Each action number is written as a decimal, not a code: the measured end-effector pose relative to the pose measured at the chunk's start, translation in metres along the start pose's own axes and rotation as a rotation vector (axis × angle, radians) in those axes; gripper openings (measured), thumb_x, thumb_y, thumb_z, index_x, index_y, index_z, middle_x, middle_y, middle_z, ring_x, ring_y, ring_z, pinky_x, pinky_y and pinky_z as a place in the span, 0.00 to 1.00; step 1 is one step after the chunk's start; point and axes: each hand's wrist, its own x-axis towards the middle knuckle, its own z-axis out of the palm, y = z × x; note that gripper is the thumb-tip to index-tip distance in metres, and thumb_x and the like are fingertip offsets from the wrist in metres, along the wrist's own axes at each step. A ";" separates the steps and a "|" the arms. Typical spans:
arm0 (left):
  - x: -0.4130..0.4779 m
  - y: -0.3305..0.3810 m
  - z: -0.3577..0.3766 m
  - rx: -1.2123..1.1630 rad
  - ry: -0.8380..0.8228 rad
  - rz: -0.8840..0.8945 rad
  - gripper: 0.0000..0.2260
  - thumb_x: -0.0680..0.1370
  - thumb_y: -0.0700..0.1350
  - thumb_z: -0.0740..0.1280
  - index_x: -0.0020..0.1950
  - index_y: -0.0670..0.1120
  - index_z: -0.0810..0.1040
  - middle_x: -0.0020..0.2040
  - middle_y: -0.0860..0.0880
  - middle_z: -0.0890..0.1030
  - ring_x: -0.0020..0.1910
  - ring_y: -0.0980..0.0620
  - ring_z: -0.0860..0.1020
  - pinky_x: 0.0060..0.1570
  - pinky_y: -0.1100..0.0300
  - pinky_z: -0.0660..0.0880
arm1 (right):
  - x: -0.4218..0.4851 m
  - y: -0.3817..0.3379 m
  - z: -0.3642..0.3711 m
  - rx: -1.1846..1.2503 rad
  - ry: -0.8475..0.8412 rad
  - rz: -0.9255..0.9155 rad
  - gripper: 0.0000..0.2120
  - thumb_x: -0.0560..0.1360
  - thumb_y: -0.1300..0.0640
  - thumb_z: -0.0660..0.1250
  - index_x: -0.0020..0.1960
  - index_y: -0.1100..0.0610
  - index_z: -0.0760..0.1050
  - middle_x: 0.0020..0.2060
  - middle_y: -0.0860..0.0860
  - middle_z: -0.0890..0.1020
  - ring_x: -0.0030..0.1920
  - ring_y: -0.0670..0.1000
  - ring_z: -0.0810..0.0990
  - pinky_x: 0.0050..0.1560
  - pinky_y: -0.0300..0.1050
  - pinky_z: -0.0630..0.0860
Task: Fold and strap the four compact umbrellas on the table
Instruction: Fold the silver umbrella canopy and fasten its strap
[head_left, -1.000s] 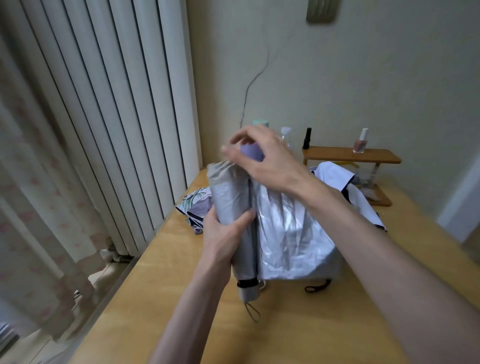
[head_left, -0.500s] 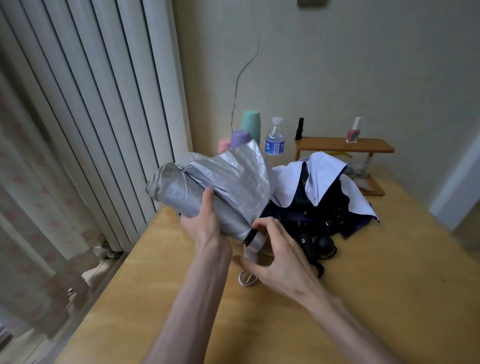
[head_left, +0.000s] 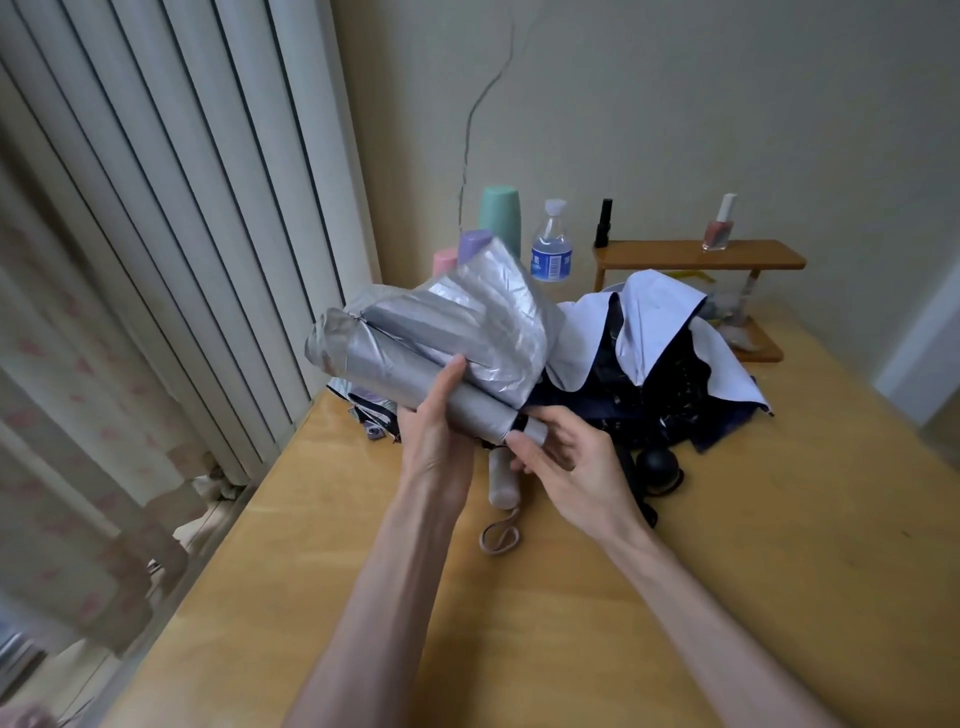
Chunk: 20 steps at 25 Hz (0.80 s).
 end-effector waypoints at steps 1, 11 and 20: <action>0.001 -0.001 0.001 0.006 -0.015 -0.003 0.23 0.80 0.38 0.72 0.75 0.40 0.74 0.69 0.41 0.82 0.67 0.45 0.81 0.68 0.47 0.78 | 0.000 -0.002 -0.001 0.030 -0.011 0.027 0.09 0.82 0.54 0.70 0.56 0.60 0.81 0.41 0.54 0.87 0.40 0.53 0.85 0.45 0.44 0.81; 0.010 -0.009 0.011 -0.006 0.070 0.050 0.27 0.77 0.39 0.78 0.74 0.42 0.75 0.66 0.42 0.84 0.65 0.43 0.83 0.61 0.48 0.83 | 0.001 -0.007 -0.014 -0.011 -0.041 0.073 0.14 0.80 0.51 0.72 0.63 0.54 0.79 0.45 0.52 0.86 0.36 0.56 0.86 0.32 0.49 0.76; 0.013 -0.008 0.016 0.214 0.055 0.208 0.29 0.73 0.41 0.81 0.71 0.45 0.74 0.63 0.44 0.85 0.63 0.45 0.84 0.67 0.41 0.79 | 0.003 -0.013 -0.012 0.175 -0.105 0.198 0.21 0.83 0.44 0.66 0.59 0.63 0.77 0.44 0.57 0.84 0.41 0.61 0.84 0.34 0.48 0.74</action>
